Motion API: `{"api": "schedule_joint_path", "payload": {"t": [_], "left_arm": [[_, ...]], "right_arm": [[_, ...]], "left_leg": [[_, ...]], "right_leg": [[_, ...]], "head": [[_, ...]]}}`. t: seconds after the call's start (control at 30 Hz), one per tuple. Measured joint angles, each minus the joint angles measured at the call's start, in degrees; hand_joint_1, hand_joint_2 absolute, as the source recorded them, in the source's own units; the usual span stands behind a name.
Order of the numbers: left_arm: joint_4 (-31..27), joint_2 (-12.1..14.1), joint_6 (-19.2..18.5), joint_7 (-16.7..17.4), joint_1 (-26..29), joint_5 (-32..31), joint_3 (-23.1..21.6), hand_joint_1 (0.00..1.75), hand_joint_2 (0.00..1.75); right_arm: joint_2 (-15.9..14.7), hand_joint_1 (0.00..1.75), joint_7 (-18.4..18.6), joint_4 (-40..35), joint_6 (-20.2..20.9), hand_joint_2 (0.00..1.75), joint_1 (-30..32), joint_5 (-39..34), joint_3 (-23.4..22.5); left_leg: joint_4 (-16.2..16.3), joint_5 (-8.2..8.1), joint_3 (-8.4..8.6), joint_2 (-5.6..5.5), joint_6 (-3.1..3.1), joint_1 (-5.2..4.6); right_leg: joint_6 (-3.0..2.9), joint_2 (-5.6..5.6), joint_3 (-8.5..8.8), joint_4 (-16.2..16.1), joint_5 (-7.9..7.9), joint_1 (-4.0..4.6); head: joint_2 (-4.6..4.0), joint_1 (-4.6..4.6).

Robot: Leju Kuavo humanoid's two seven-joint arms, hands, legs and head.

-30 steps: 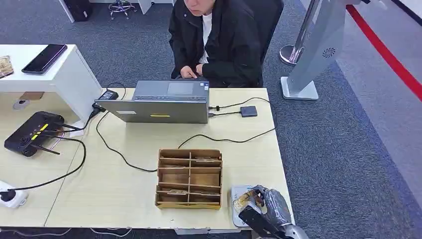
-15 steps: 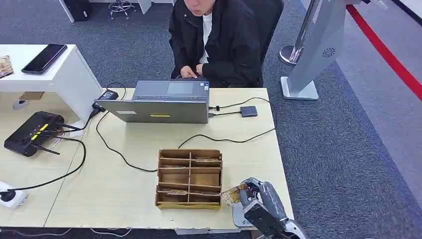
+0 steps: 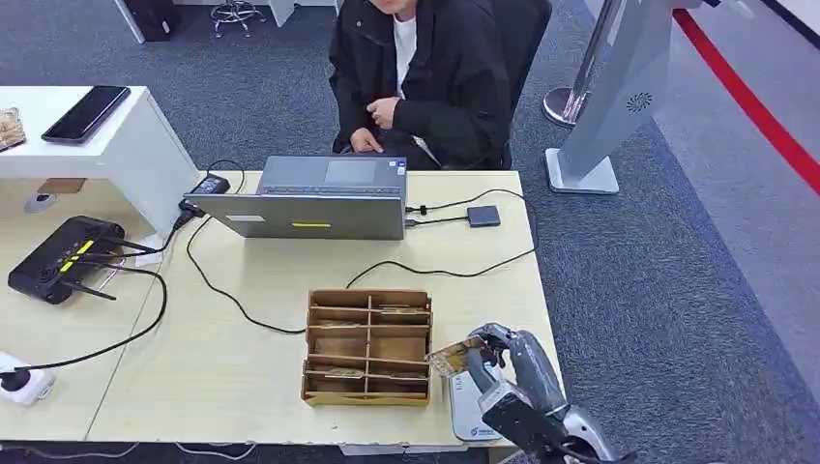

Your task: Pass the card to the sensor for recognition and then transmit it.

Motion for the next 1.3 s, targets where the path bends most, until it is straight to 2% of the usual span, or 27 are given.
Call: {"api": "schedule_joint_path", "payload": {"t": [0.3, 0.47, 0.67, 0.9, 1.17, 1.3], "left_arm": [[0.0, 0.0, -0.1, 0.0, 0.0, -0.1, 0.0, 0.0, 0.0], [0.0, 0.0, -0.6, 0.0, -0.1, -0.2, 0.0, 0.0, 0.0], [0.0, 0.0, -1.4, 0.0, -0.2, -1.3, 0.0, 0.0, 0.0], [0.0, 0.1, -3.3, 0.5, -0.6, -3.5, 0.0, 0.0, 0.0], [-0.4, 0.1, -5.5, 1.7, -1.5, -5.8, -0.5, 0.0, 0.0], [-0.5, 0.0, -6.4, 2.4, -2.3, -6.8, -1.1, 0.0, 0.0]], "right_arm": [[-0.5, 1.75, -0.5, -1.5, 0.4, 1.75, -1.4, 1.5, -0.6], [-1.2, 1.75, 1.2, -3.8, -0.7, 1.75, -5.5, 8.0, -1.4], [-1.3, 1.75, 3.8, -5.2, -4.1, 1.75, -10.4, 19.0, -1.4], [-0.8, 1.75, 10.6, -3.9, -8.0, 1.75, -18.0, 37.3, -1.4], [0.4, 1.75, 17.5, 2.9, -10.3, 1.75, -24.6, 56.6, -1.4], [1.1, 1.75, 19.5, 8.4, -10.0, 1.75, -27.7, 61.7, -1.4]], "left_leg": [[0.0, 0.0, -0.02, 0.02, 0.0, 0.0], [0.0, 0.02, 0.01, 0.02, -0.01, 0.0], [0.0, 0.04, 0.0, 0.02, 0.0, 0.0], [0.0, 0.08, 0.0, 0.04, -0.03, 0.0], [0.0, 0.12, -0.02, 0.03, 0.01, 0.0], [0.0, 0.16, -0.03, 0.01, 0.04, 0.0]], "right_leg": [[-0.04, 0.01, 0.0, 0.0, 0.04, 0.0], [-0.02, 0.02, 0.0, 0.0, 0.09, 0.0], [-0.04, 0.01, 0.0, 0.0, 0.11, 0.0], [-0.04, 0.04, -0.01, 0.0, 0.13, 0.0], [-0.01, 0.03, -0.01, 0.0, 0.17, 0.0], [-0.01, 0.0, -0.01, 0.0, 0.18, 0.0]], "head": [[0.0, 0.02], [0.0, 0.0], [0.0, 0.0], [0.0, 0.0], [0.0, 0.0], [0.0, 0.02]]}}
